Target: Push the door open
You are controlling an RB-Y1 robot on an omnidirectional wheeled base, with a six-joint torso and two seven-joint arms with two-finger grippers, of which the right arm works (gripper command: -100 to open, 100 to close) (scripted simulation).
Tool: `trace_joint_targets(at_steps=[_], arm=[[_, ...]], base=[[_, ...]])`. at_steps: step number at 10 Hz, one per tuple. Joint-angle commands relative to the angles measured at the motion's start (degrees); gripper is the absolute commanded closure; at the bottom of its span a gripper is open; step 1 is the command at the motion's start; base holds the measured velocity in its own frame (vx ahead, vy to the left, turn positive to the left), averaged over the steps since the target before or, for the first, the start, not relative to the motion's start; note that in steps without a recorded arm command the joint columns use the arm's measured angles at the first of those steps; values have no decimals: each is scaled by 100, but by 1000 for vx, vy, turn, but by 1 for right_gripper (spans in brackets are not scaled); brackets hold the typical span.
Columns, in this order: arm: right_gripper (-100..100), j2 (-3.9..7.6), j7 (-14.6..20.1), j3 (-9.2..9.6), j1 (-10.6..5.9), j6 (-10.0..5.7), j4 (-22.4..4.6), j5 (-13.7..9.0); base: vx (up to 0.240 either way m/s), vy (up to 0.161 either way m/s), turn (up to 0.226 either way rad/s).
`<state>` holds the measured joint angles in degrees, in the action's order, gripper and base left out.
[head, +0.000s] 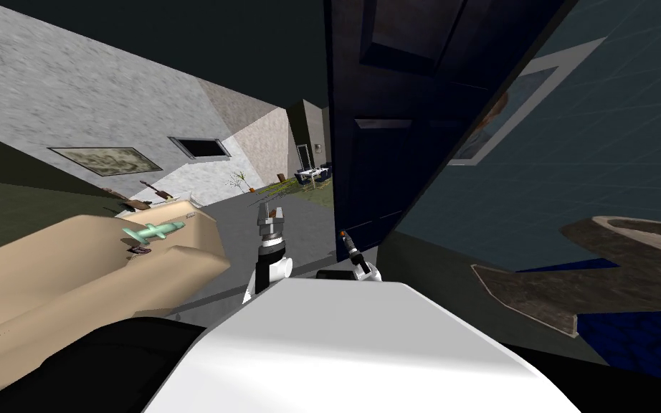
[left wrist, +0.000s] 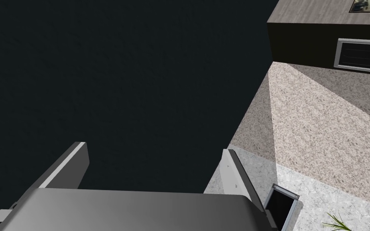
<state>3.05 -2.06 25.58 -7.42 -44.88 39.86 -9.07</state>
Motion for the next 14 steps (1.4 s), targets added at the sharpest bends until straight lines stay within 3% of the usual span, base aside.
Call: trace_joint_targets(at_steps=[1, 2, 3, 8, 14], arm=[[-100, -65, -14, -26, -14, -22, -26, -5], [-100, -36, -8, -12, 4, -13, -10, -2], [100, -36, -8, -12, 4, -13, -10, -2], [100, -36, -8, -12, 4, -13, -10, -2], [100, 28, -108, -404, -29, 1, -82, -140]], base=[[269, 94, 18], [96, 30, -10], [-20, -2, 8], [-18, -6, 1], [130, 119, -50]])
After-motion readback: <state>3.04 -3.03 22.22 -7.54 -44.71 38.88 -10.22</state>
